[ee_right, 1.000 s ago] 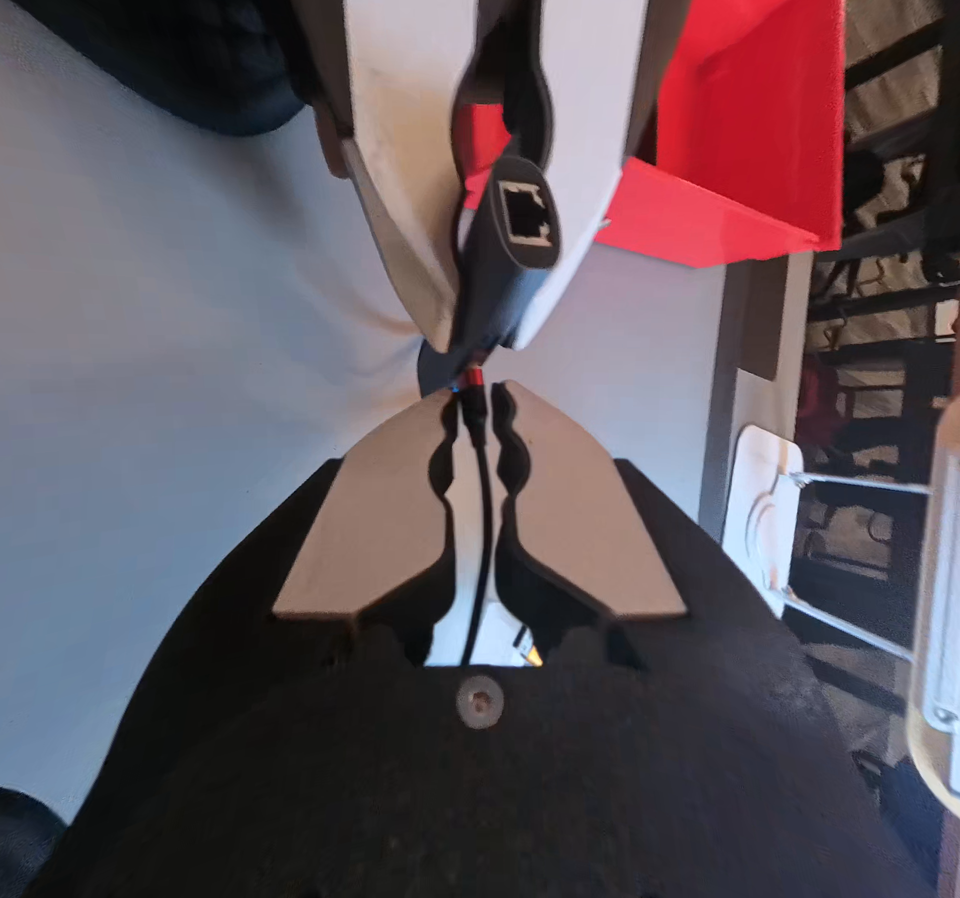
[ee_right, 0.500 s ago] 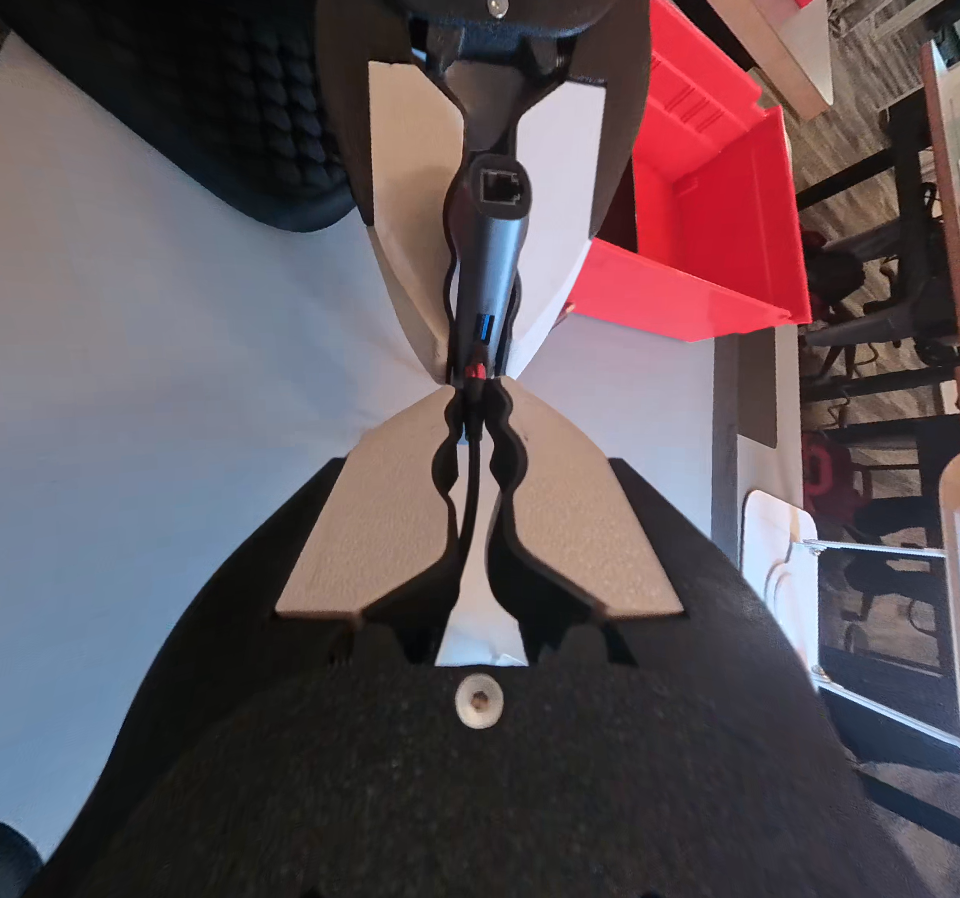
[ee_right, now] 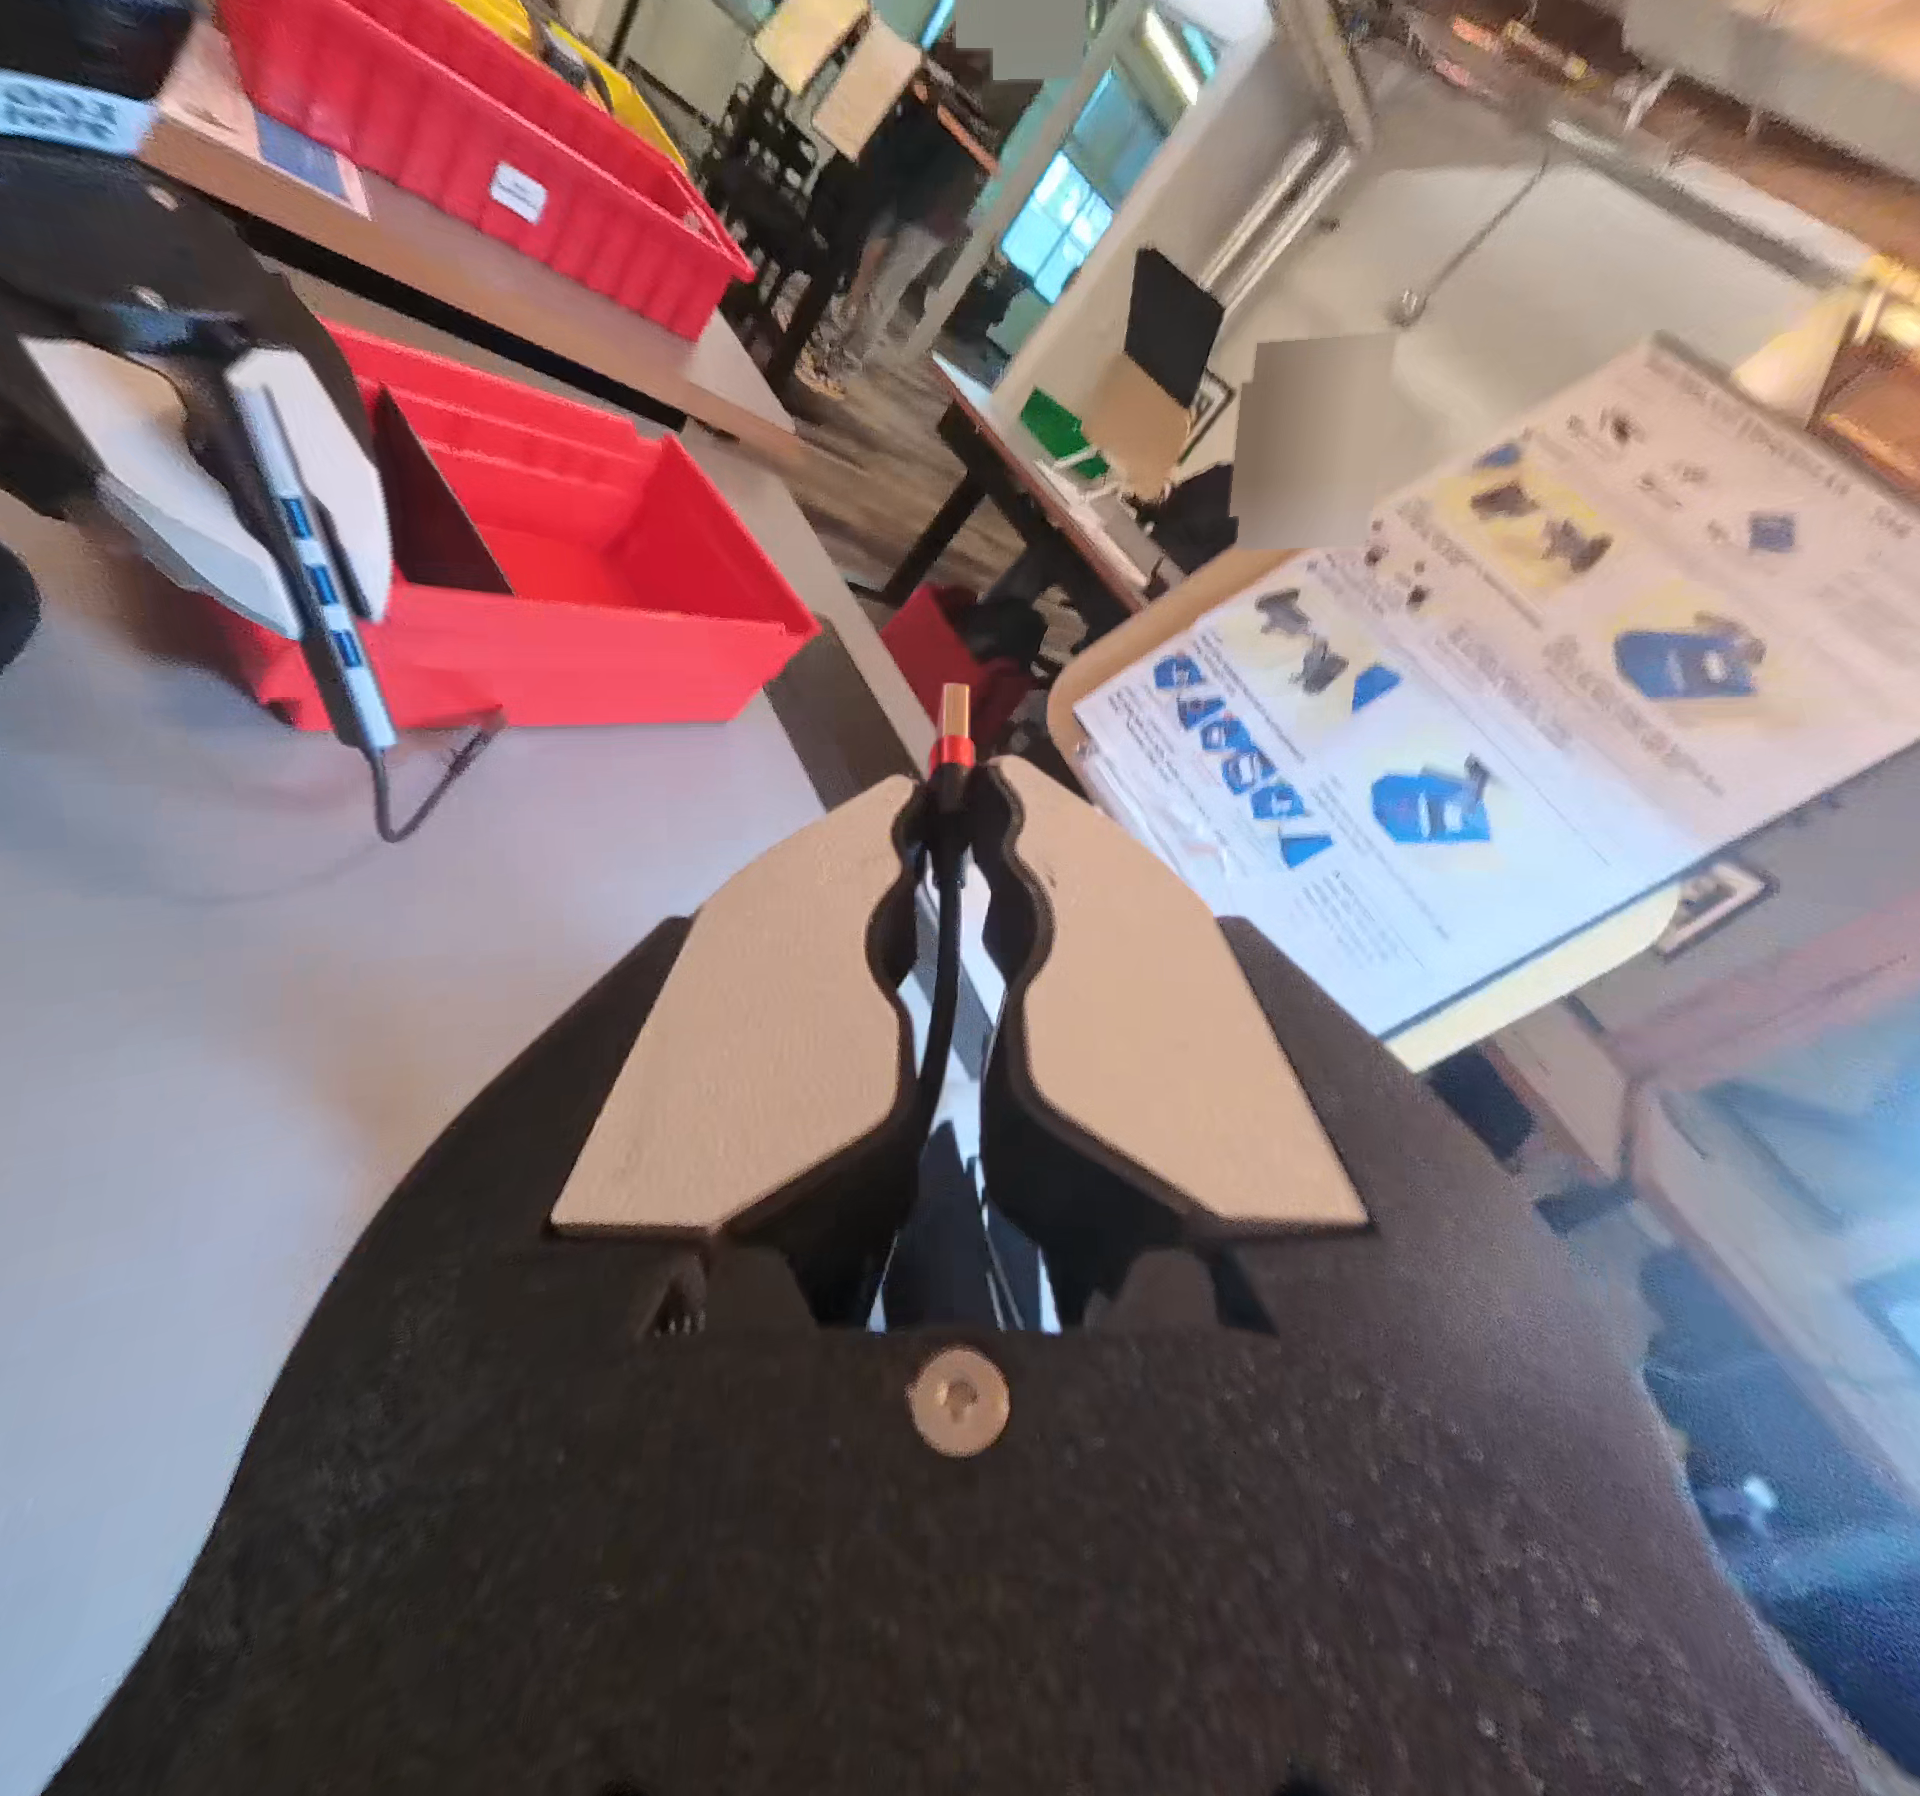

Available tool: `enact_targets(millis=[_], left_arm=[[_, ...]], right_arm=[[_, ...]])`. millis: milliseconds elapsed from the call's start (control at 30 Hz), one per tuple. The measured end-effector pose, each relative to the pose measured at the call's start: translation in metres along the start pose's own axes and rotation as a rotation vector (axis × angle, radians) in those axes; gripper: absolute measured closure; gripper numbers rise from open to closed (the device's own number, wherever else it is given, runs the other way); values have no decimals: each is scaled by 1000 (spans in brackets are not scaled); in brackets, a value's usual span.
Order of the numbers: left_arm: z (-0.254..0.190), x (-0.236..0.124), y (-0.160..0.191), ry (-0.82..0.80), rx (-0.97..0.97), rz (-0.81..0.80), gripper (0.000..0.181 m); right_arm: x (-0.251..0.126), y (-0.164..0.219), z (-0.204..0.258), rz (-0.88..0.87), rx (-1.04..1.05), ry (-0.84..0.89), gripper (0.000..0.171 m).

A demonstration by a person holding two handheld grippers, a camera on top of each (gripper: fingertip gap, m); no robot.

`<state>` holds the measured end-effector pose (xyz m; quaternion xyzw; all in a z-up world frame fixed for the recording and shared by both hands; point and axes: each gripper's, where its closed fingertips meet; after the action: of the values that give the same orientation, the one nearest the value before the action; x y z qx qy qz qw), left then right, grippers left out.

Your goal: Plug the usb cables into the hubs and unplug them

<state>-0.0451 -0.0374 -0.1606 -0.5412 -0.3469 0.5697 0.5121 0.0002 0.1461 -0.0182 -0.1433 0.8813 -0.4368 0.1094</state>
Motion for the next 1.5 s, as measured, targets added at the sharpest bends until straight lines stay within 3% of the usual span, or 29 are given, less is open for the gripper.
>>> enact_targets(millis=[100,233,333,467,600,800,967,1000,1033,1133,1233,1500], left_arm=[[-4,5,3,23,-21,-18,163],[-10,12,9,46,-17,-4,163],[-15,16,13,70,-27,4,163],[-18,18,14,92,-43,0,163],[-19,17,9,111,-77,-36,163],[-22,12,-6,153,-130,-137,163],[-28,8,-15,180,-110,-199,163],[-30,8,-16,187,-101,-200,163],[-31,8,-15,190,-90,-190,163],[-30,2,-21,162,-68,-234,159],[-22,-6,-34,149,-137,-302,140],[-9,-5,-26,97,-158,-281,141]], right_arm=[[9,52,-7,106,54,-13,163],[15,169,-14,513,32,33,162],[8,204,-25,663,-3,109,136],[11,162,-36,522,21,170,131],[23,107,-7,356,32,49,134],[52,34,106,170,33,-380,136],[84,19,208,123,35,-636,135],[90,20,219,119,19,-642,138],[94,21,225,117,-3,-640,153],[88,13,217,107,-7,-663,154],[76,1,182,100,-62,-574,155],[50,-29,12,215,-217,-243,156]])
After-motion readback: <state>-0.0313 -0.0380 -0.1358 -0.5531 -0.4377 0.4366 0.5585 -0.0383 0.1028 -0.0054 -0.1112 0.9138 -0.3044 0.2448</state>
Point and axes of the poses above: each gripper's, where its closed fingertips meet, x out along the fingers, y out of its underside, z = x × y across the jaws, and after that the axes turned 2 degrees about y, right-handed
